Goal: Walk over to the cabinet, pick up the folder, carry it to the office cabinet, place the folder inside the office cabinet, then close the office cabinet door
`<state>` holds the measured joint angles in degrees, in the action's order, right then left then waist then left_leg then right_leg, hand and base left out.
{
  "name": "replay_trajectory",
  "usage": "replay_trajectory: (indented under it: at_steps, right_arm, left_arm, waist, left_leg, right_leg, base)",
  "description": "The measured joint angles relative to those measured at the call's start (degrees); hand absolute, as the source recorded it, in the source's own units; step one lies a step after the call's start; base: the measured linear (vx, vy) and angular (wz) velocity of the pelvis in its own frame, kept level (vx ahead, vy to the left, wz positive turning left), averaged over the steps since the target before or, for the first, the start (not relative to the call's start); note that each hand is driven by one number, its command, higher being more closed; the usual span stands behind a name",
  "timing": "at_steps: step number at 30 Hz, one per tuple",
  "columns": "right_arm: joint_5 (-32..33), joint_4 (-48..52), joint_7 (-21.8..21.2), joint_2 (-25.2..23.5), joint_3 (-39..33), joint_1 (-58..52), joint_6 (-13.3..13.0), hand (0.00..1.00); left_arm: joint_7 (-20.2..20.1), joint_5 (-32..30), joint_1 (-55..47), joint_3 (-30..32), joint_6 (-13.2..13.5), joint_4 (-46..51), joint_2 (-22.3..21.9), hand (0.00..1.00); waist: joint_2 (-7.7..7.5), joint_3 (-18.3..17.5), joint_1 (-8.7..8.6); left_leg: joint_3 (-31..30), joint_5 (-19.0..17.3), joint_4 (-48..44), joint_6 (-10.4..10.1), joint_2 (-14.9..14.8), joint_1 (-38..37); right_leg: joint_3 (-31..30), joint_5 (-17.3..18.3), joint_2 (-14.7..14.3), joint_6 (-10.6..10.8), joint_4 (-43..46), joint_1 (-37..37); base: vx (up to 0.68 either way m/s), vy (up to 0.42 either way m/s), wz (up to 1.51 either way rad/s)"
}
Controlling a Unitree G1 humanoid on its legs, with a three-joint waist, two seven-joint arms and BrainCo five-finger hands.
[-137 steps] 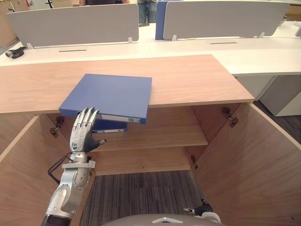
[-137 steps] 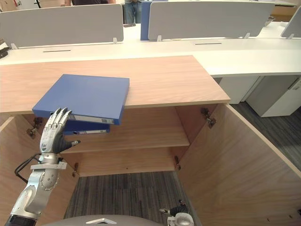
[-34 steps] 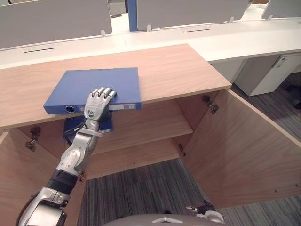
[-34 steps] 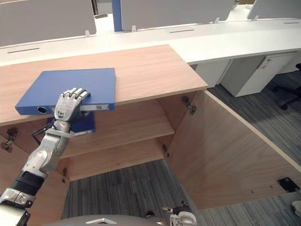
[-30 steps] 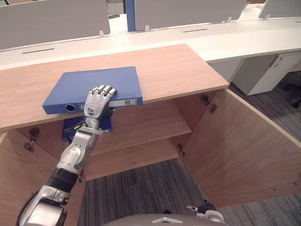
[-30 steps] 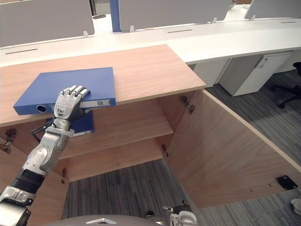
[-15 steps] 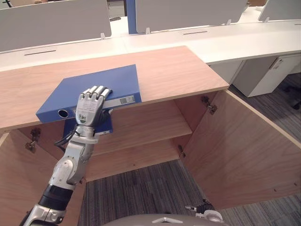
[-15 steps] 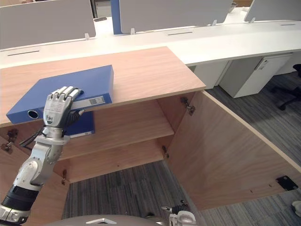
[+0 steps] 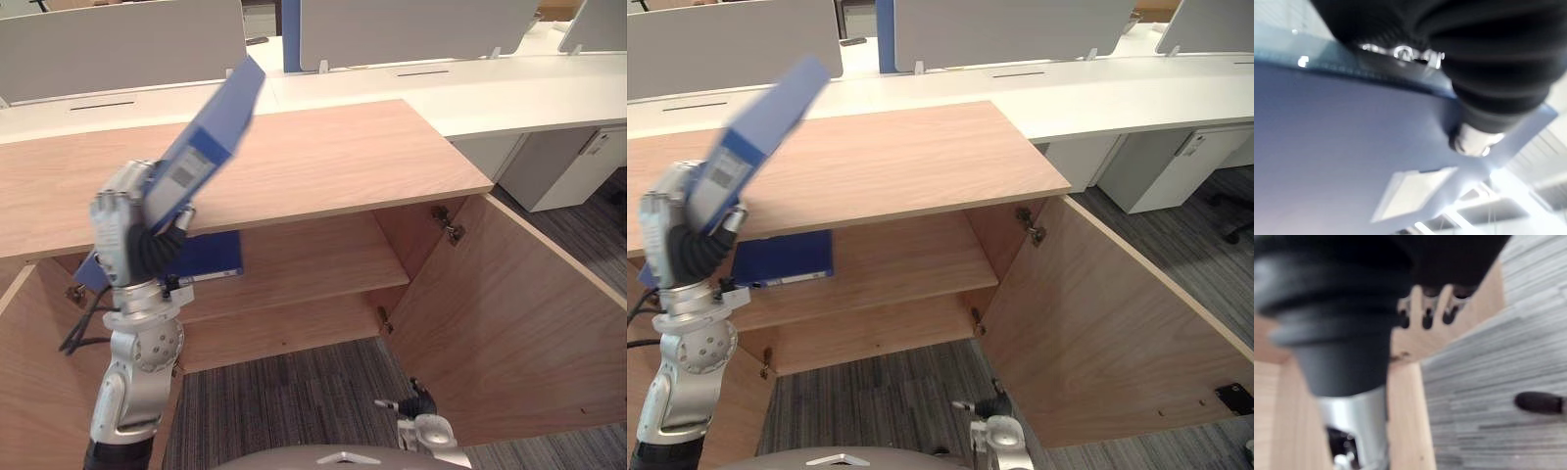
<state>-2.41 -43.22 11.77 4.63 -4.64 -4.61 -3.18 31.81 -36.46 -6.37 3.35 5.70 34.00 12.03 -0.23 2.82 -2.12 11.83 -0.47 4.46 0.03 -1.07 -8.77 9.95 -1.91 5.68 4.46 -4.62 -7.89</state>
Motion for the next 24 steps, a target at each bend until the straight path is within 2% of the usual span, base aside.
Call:
replay_trajectory:
  at_steps: [4,10,14,19,21,24]
  right_arm:
    - [1.0,7.4,0.2,-2.0,0.1,-0.5,-1.7,0.00]
    - [2.2,14.4,0.3,-2.3,0.2,-0.9,-2.9,0.00]
    - [3.2,19.5,1.2,-4.0,0.2,-1.1,-3.8,0.00]
    - [4.6,25.4,1.3,-4.7,1.4,-1.8,-4.5,0.00]
    - [5.0,28.1,1.3,-5.3,1.6,-1.9,-4.8,0.00]
    - [5.5,31.0,1.3,-6.1,1.6,-2.0,-5.2,0.00]
  left_arm:
    - [1.0,7.4,-2.6,4.1,1.5,4.8,-2.5,1.00]
    - [1.9,13.4,-5.0,8.3,2.6,8.7,-5.7,1.00]
    - [2.0,20.9,-6.9,9.5,5.6,10.6,-8.9,1.00]
    - [-0.9,30.8,-8.7,9.6,8.2,10.8,-11.5,1.00]
    - [-4.0,36.5,-9.4,9.4,9.2,11.8,-12.8,1.00]
    - [-6.9,41.1,-10.3,8.6,10.5,12.6,-13.9,1.00]
  waist:
    - [0.03,0.0,0.86]
    - [-0.05,0.1,1.56]
    - [-0.21,0.2,1.77]
    - [-0.41,0.7,2.08]
    - [-0.68,0.9,2.12]
    - [-0.62,1.2,2.07]
  left_leg:
    - [-0.2,-0.1,0.0,0.1,0.0,-0.2]
    - [-0.7,-0.1,0.0,0.1,0.1,-0.5]
    - [-0.8,-0.2,0.0,0.2,0.1,-0.6]
    - [-0.9,-0.4,0.0,0.3,0.1,-1.5]
    - [-1.0,-0.9,-1.1,0.3,0.1,-1.2]
    - [-1.0,-1.5,-1.9,0.4,0.1,-1.1]
  right_leg:
    - [0.1,0.2,0.0,0.1,0.0,-0.1]
    - [0.5,1.1,0.1,0.2,1.1,-0.1]
    - [0.6,1.4,0.2,0.1,1.4,-0.1]
    - [0.7,1.7,0.2,0.2,1.6,-1.0]
    - [0.8,1.9,0.3,0.3,1.8,-1.0]
    - [0.7,2.0,0.4,0.4,1.8,-1.4]
  base:
    - [-0.03,-0.021,0.02]
    - [0.00,-0.005,0.03]
    - [0.00,-0.005,0.01]
    - [0.00,0.000,0.00]
    - [0.00,0.000,0.00]
    - [0.00,0.000,0.00]
